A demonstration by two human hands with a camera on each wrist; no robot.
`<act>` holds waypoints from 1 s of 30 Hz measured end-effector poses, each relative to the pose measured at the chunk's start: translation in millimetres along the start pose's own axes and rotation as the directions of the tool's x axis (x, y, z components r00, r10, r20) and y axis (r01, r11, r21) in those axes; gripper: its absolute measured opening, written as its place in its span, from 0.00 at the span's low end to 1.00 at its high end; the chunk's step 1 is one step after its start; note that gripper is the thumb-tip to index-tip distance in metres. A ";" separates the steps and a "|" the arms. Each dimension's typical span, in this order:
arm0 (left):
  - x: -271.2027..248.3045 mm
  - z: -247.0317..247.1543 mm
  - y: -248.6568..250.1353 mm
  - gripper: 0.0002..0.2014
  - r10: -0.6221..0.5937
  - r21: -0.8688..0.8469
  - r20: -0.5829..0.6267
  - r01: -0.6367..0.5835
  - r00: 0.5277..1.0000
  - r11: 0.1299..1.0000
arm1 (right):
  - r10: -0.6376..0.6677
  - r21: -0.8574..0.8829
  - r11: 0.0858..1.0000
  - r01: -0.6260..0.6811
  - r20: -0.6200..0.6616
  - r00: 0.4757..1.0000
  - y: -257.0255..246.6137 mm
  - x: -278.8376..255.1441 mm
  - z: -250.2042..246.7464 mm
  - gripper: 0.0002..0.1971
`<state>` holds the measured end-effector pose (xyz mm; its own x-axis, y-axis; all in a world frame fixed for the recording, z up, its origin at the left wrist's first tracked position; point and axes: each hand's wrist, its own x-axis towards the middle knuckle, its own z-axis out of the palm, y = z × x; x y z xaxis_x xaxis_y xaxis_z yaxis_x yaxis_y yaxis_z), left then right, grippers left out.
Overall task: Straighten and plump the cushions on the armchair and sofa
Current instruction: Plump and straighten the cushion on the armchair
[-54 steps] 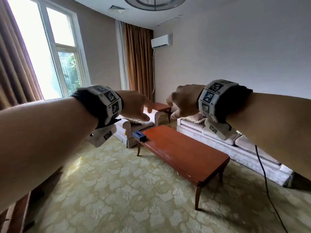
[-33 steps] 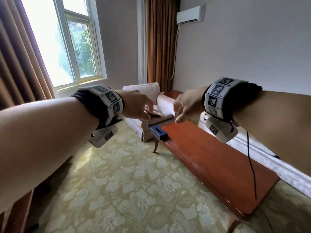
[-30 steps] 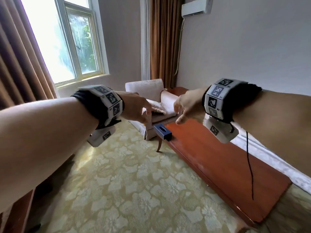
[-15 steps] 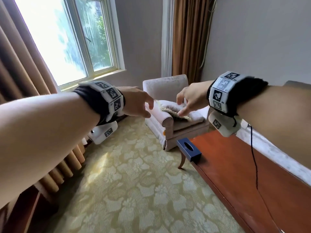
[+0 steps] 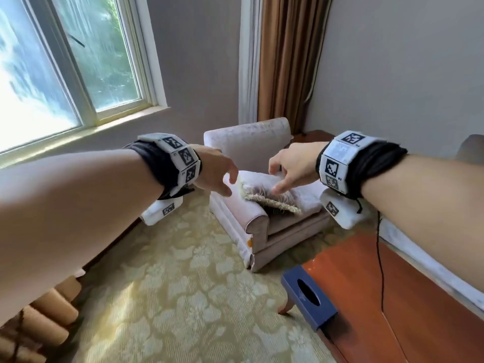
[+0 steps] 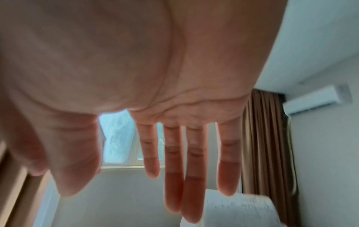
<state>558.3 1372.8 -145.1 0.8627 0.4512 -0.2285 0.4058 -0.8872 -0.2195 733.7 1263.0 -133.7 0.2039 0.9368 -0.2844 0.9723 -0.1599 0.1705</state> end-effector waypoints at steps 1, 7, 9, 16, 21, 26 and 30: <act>27.6 -3.0 -11.9 0.21 0.004 -0.013 -0.004 -0.004 1.000 1.000 | -0.002 0.027 1.000 0.001 0.023 1.000 13.1 24.8 -1.4 0.32; 204.5 -1.0 -69.8 0.21 0.098 -0.026 0.035 -0.097 0.995 0.995 | 0.016 0.013 1.000 -0.017 0.057 0.998 108.6 182.0 2.7 0.33; 266.7 11.8 -90.1 0.21 0.090 -0.030 0.045 -0.088 0.995 0.996 | -0.009 0.012 1.000 0.008 0.059 0.998 138.8 244.6 13.4 0.32; 476.6 47.3 -158.3 0.21 0.085 -0.079 0.172 -0.072 0.981 0.994 | -0.035 0.118 0.993 0.016 0.161 0.986 240.6 443.2 52.7 0.31; 601.9 68.8 -193.2 0.21 0.137 -0.183 0.220 -0.098 0.966 0.978 | -0.061 0.164 0.986 0.024 0.226 0.972 304.7 553.7 65.3 0.31; 722.4 110.6 -232.6 0.22 0.147 -0.243 0.227 -0.090 0.963 0.966 | -0.031 0.215 0.976 -0.024 0.248 0.968 364.7 661.3 93.9 0.31; 815.1 168.5 -263.2 0.24 0.069 -0.372 0.216 0.017 0.974 0.928 | -0.010 0.297 0.952 -0.079 0.286 0.958 403.7 744.5 139.4 0.33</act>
<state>1103.8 1990.4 -433.3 0.8029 0.3992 -0.4427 0.5035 -0.8517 0.1453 1294.0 1852.6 -408.1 0.2183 0.8105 -0.5436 0.9432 -0.3183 -0.0957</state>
